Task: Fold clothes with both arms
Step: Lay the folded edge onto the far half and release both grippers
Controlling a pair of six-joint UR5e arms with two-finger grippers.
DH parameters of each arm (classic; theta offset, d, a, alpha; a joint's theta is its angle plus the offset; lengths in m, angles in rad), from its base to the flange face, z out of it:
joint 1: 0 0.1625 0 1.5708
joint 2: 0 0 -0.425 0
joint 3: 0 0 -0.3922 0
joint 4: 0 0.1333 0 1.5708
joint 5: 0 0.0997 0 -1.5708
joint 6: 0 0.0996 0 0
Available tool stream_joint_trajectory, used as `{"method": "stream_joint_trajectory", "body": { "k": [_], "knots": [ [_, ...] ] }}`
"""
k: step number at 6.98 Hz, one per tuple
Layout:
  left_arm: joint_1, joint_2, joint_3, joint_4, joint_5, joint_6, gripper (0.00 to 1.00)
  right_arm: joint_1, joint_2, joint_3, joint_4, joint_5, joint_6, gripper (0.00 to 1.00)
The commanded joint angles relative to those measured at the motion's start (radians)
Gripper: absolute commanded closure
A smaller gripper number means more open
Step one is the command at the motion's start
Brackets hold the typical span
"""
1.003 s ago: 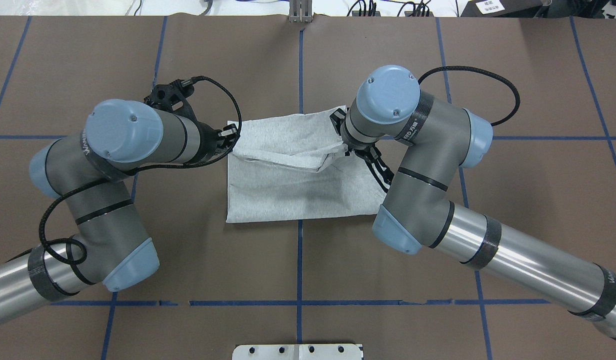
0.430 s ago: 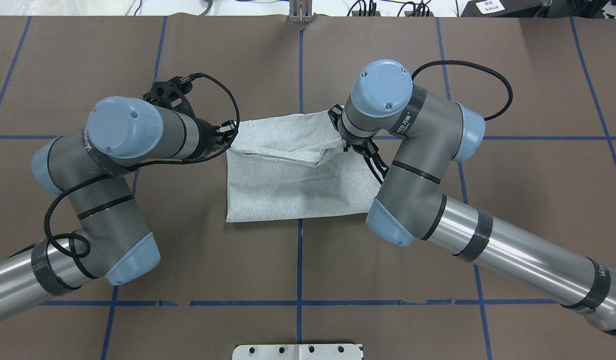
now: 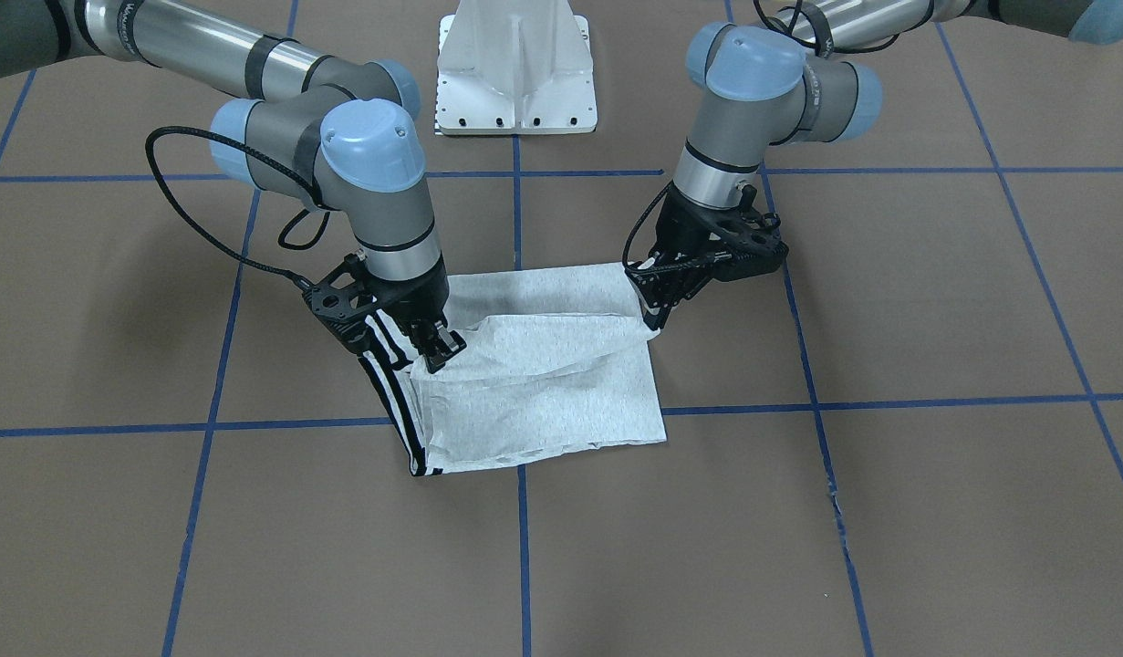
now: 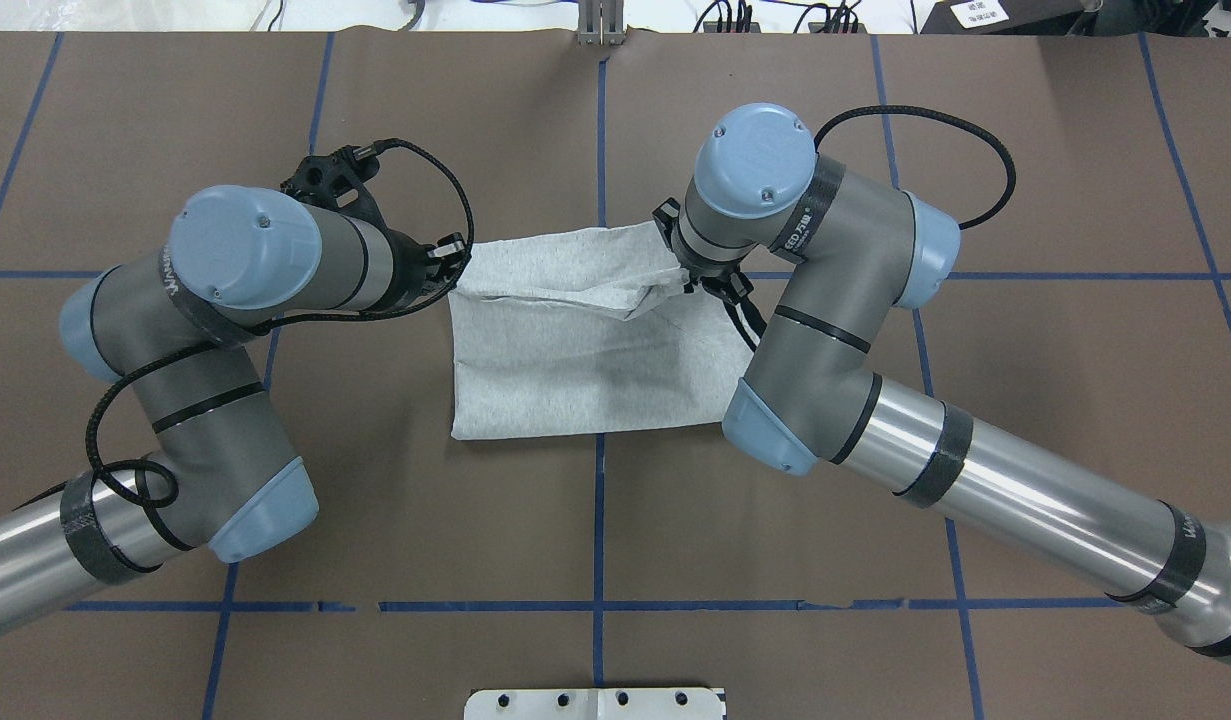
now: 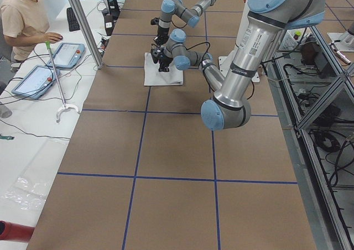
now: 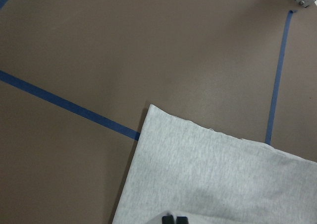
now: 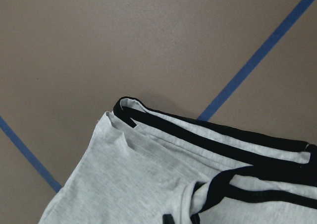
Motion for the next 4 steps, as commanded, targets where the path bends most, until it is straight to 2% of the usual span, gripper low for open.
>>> {"method": "stream_joint_trajectory", "body": {
  "k": [1, 2, 3, 4],
  "knots": [
    [-0.007, -0.001, 0.017, -0.002, 0.000, 0.032, 0.85, 0.002, 0.020, -0.048, 0.000, 0.001, -0.023, 0.03],
    [-0.007, -0.018, 0.041, -0.002, 0.002, 0.032, 0.66, 0.002, 0.020, -0.056, 0.000, 0.000, -0.026, 0.00],
    [-0.013, -0.036, 0.102, -0.057, 0.002, 0.033, 0.57, 0.005, 0.022, -0.068, 0.000, 0.001, -0.049, 0.00],
    [-0.040, -0.036, 0.145, -0.127, 0.002, 0.038, 0.56, 0.062, 0.030, -0.067, -0.001, 0.042, -0.148, 0.00]
  ]
}}
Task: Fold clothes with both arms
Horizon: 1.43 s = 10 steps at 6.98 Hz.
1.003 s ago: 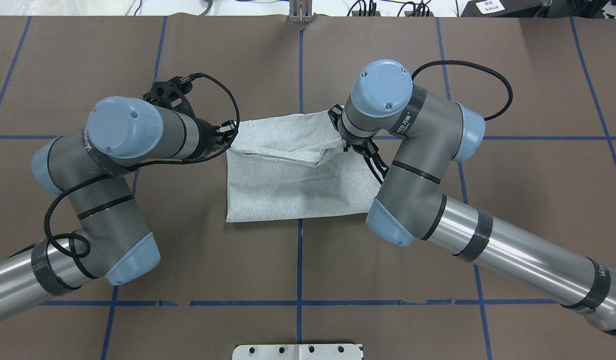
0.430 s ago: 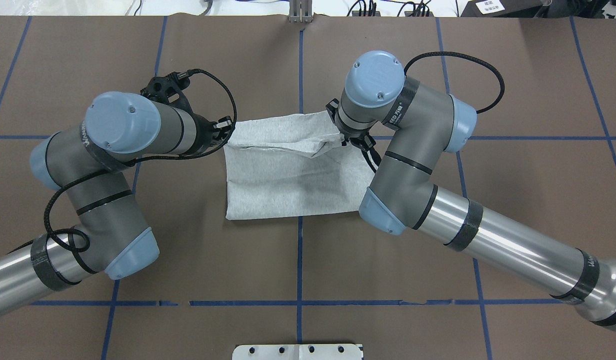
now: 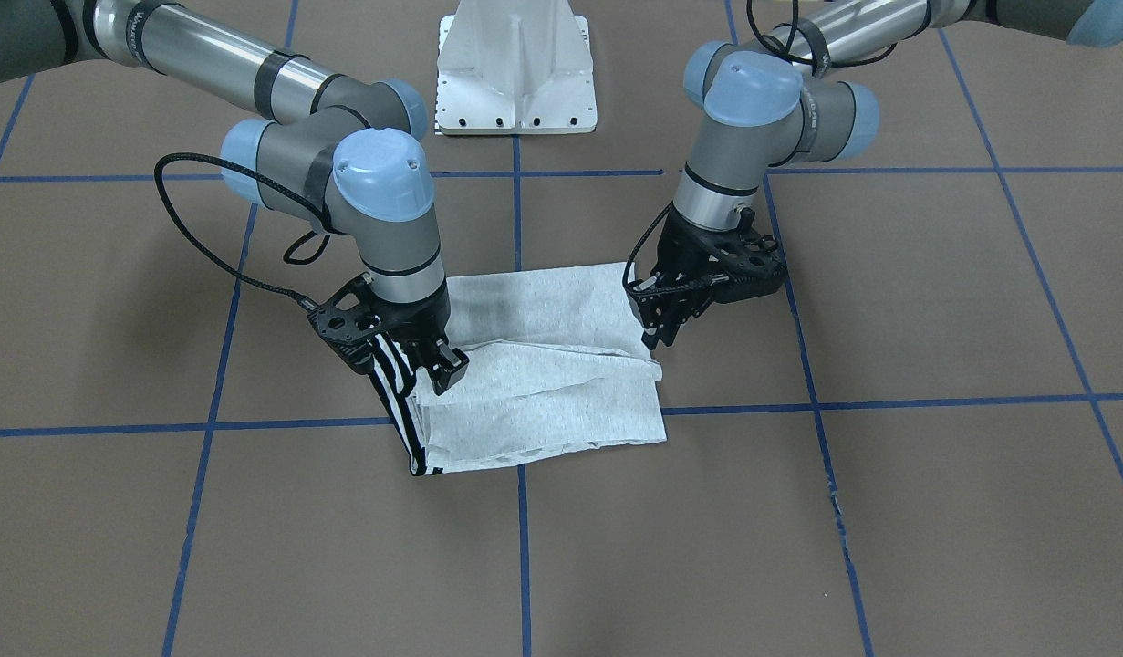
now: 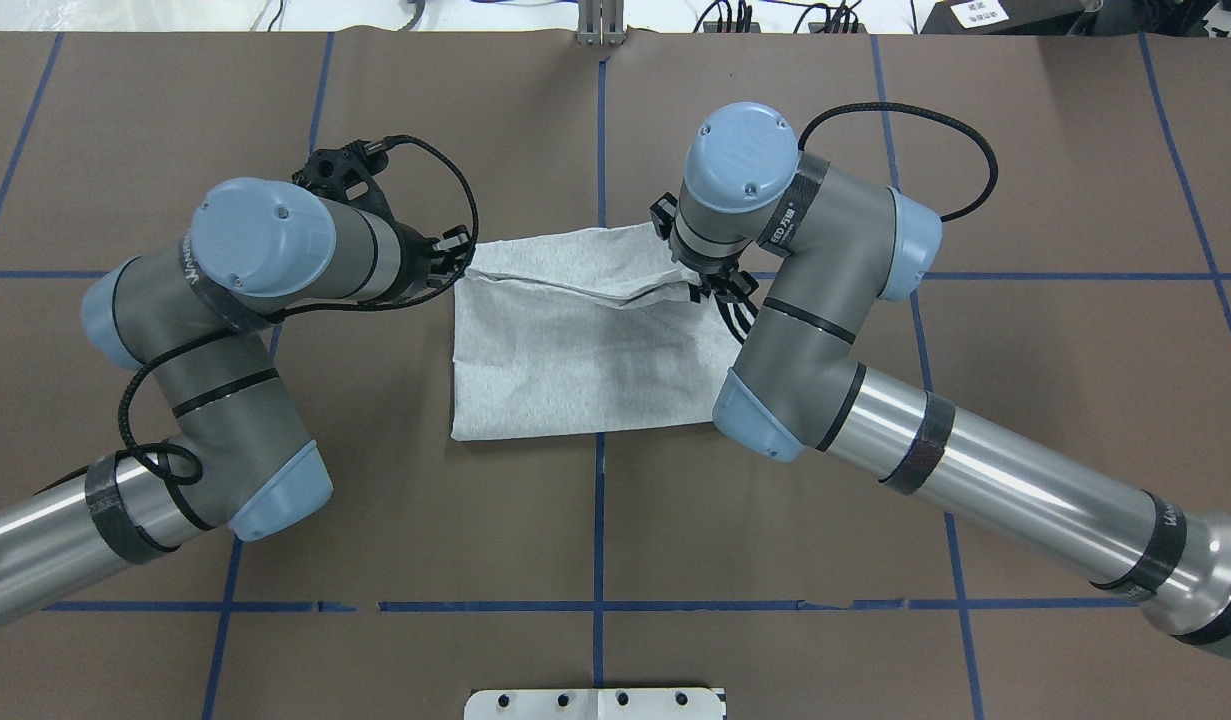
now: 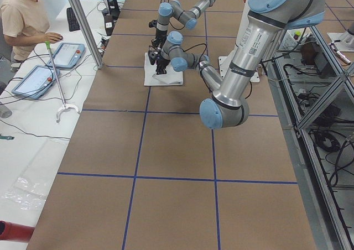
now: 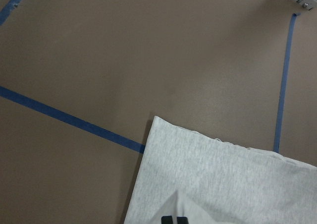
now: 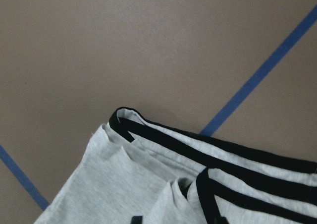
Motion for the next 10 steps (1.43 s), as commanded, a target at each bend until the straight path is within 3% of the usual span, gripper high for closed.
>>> {"method": "stream_joint_trajectory", "body": {
  "k": [1, 2, 5, 6, 7, 9, 10],
  "knots": [
    [-0.060, -0.008, 0.063, -0.078, 0.000, 0.036, 0.56, 0.098, -0.002, -0.020, -0.001, 0.072, -0.133, 0.00],
    [-0.095, -0.008, 0.072, -0.084, -0.001, 0.119, 0.56, 0.147, -0.004, -0.058, 0.000, 0.101, -0.250, 0.00],
    [-0.112, -0.010, 0.063, -0.084, -0.014, 0.132, 0.56, 0.159, -0.005, -0.059, 0.005, 0.130, -0.270, 0.00],
    [-0.147, -0.005, 0.061, -0.083, -0.105, 0.188, 0.56, 0.161, -0.036, -0.025, 0.003, 0.129, -0.279, 0.00],
    [-0.202, 0.004, 0.054, -0.080, -0.168, 0.313, 0.55, 0.176, -0.117, 0.069, 0.002, 0.127, -0.369, 0.00],
    [-0.331, 0.044, 0.043, -0.072, -0.329, 0.548, 0.51, 0.275, -0.305, 0.223, -0.007, 0.147, -0.672, 0.00],
    [-0.406, 0.103, 0.011, -0.070, -0.407, 0.707, 0.50, 0.335, -0.376, 0.249, -0.009, 0.181, -0.816, 0.00]
  ]
}}
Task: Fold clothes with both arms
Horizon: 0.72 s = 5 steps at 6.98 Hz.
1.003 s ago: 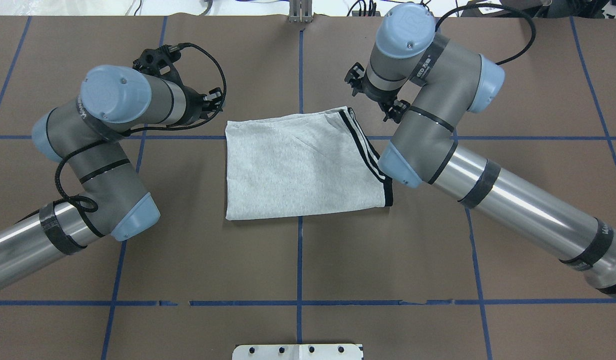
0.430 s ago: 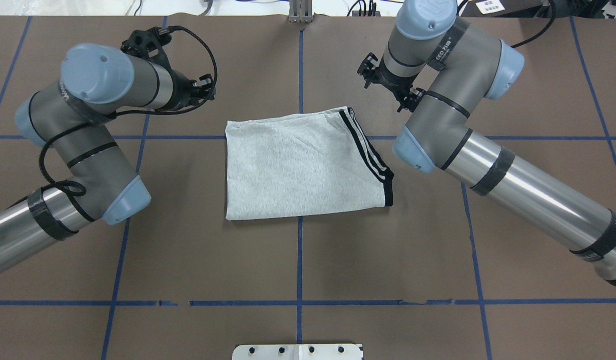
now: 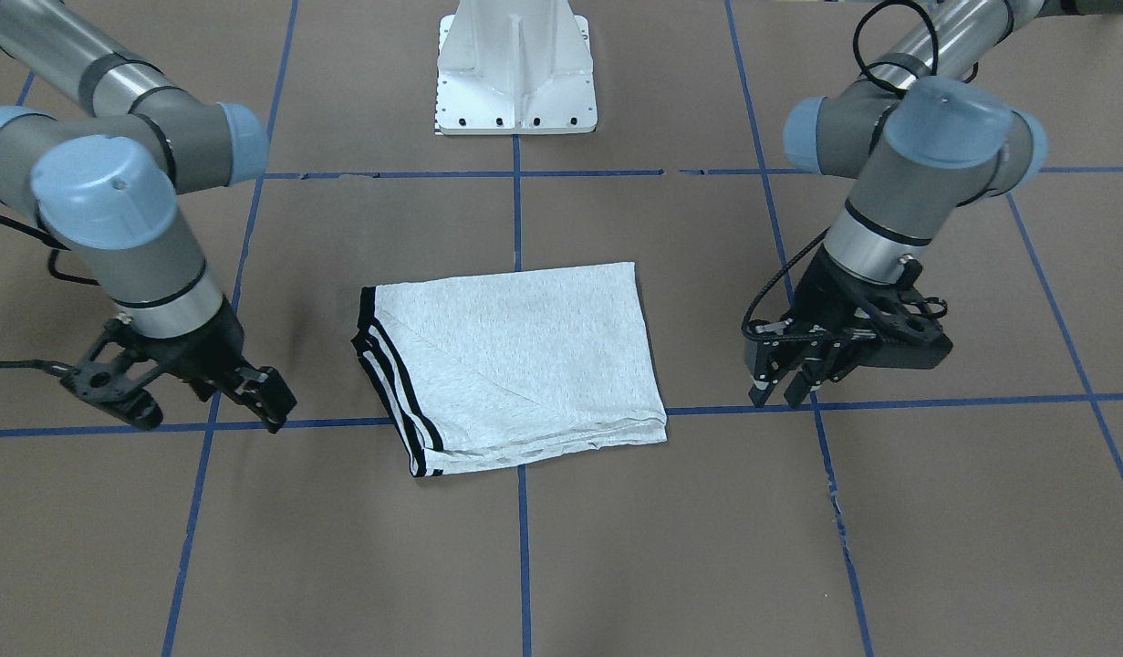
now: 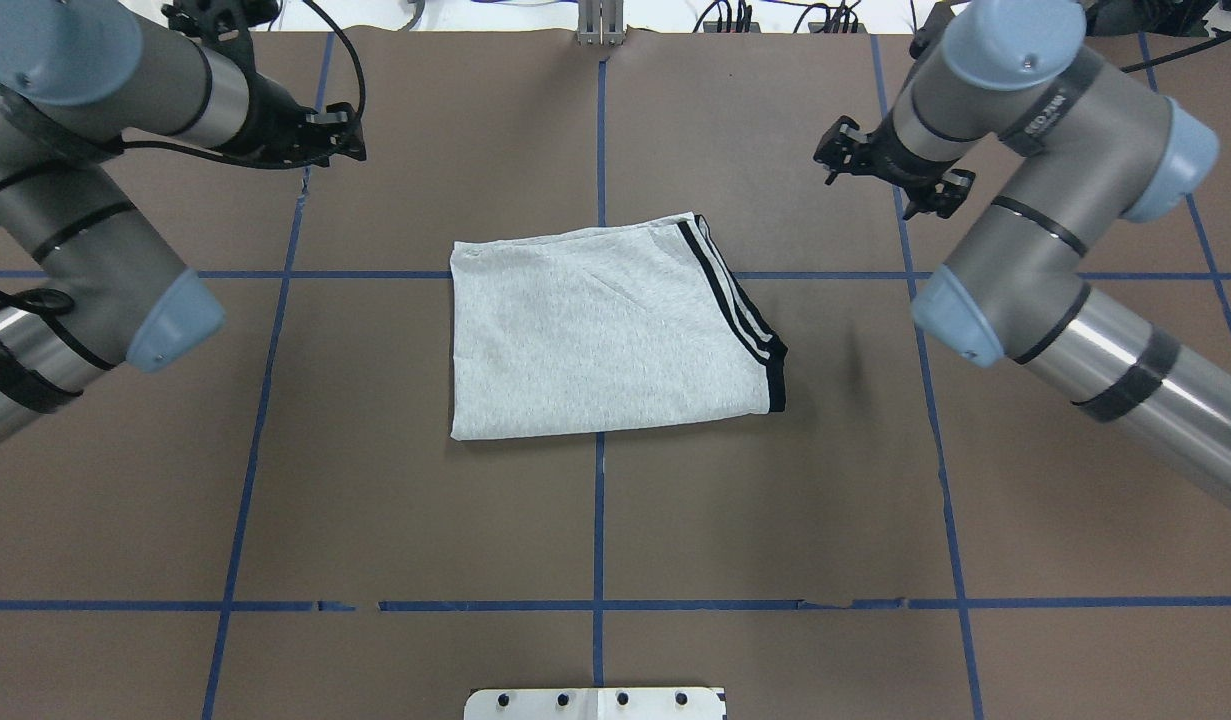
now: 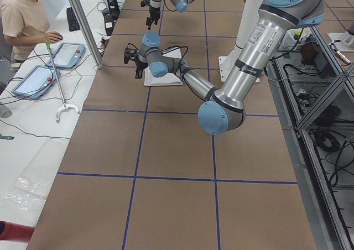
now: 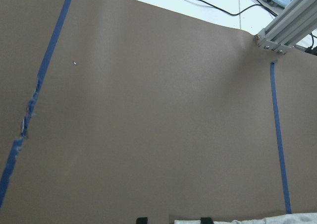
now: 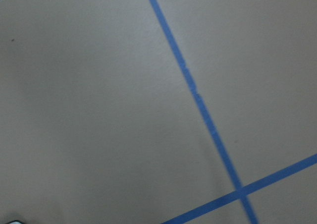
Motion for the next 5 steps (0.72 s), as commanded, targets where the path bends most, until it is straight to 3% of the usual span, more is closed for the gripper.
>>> {"method": "stream_joint_trajectory", "body": {
  "k": [1, 3, 5],
  "knots": [
    [-0.164, 0.095, -0.019, 0.004, -0.145, 0.334, 0.49, 0.153, -0.158, 0.055, -0.004, 0.096, -0.344, 0.00],
    [-0.382, 0.141, -0.017, 0.134, -0.305, 0.716, 0.42, 0.408, -0.293, 0.054, -0.017, 0.260, -0.745, 0.00],
    [-0.490, 0.250, -0.032, 0.182, -0.383, 0.919, 0.38, 0.562, -0.332, 0.023, -0.115, 0.278, -1.055, 0.00]
  ]
}}
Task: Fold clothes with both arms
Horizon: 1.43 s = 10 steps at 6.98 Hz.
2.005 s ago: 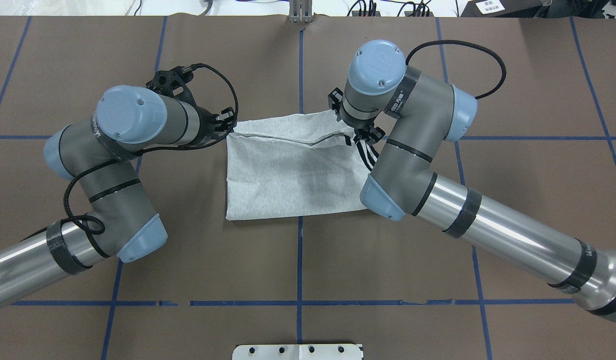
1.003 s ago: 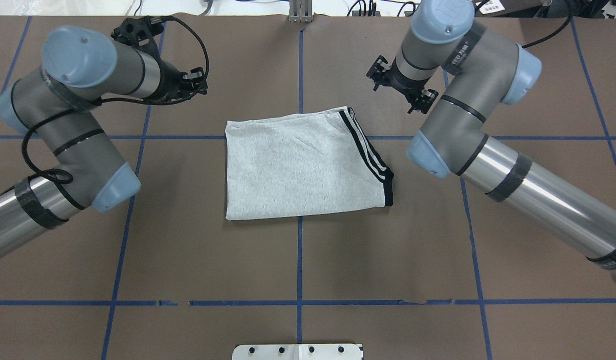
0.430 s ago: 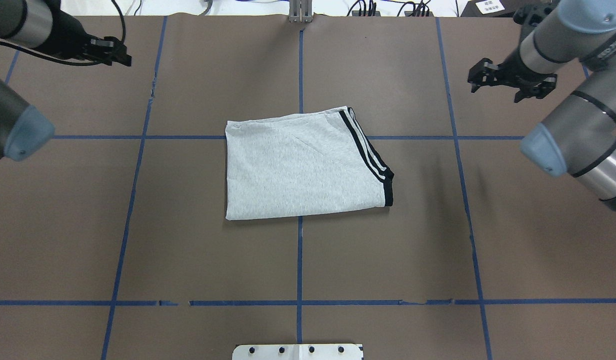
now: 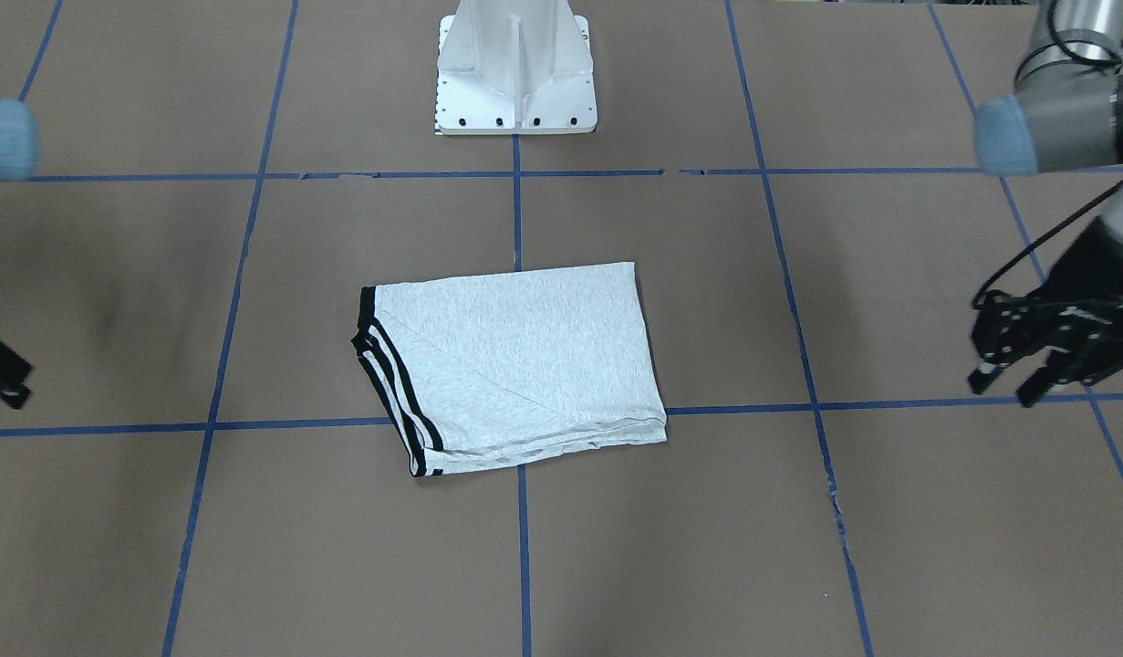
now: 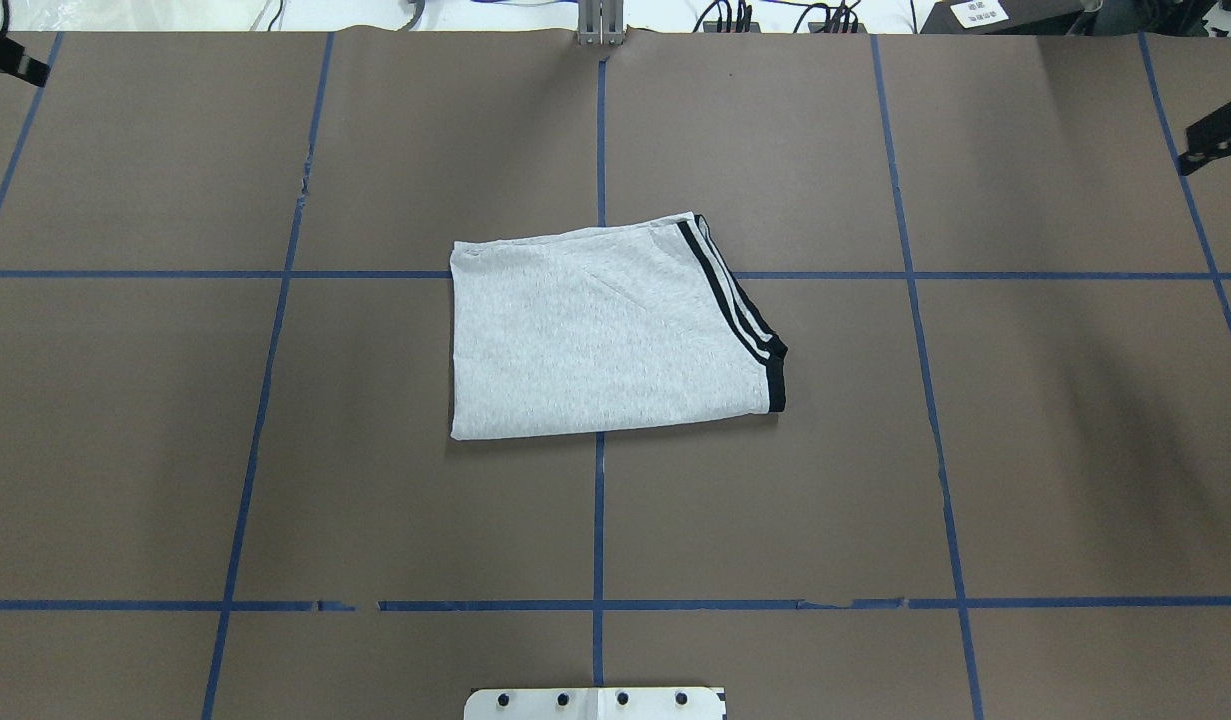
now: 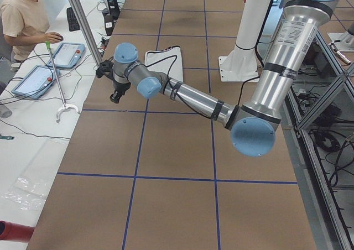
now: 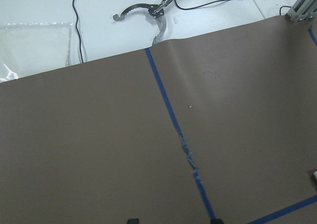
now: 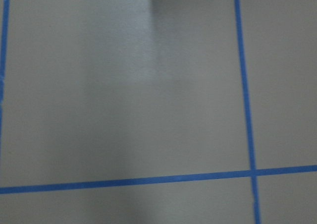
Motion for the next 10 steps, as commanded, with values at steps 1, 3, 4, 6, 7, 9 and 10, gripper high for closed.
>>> {"method": "stream_joint_trajectory", "body": {
  "k": [1, 3, 4, 6, 7, 9, 10],
  "knots": [
    [-0.126, 0.070, 0.001, 0.032, -0.053, 0.174, 0.38, 0.126, -0.020, -0.020, -0.090, 0.024, -0.224, 0.00],
    [-0.109, 0.064, 0.063, 0.111, -0.055, 0.225, 0.31, 0.129, -0.028, -0.020, -0.098, 0.145, -0.224, 0.00],
    [-0.102, 0.049, 0.061, 0.124, -0.044, 0.226, 0.13, 0.127, -0.015, -0.042, -0.095, 0.144, -0.224, 0.00],
    [-0.099, 0.047, 0.068, 0.121, -0.041, 0.228, 0.00, 0.127, -0.018, -0.054, -0.084, 0.151, -0.224, 0.00],
    [-0.099, 0.061, 0.068, 0.118, -0.041, 0.230, 0.00, 0.127, -0.020, -0.059, -0.083, 0.161, -0.224, 0.00],
    [-0.099, 0.064, 0.062, 0.119, -0.043, 0.233, 0.00, 0.127, -0.023, -0.063, -0.083, 0.179, -0.221, 0.00],
    [-0.097, 0.089, 0.056, 0.113, -0.046, 0.231, 0.00, 0.127, -0.031, -0.066, -0.083, 0.176, -0.217, 0.00]
  ]
}}
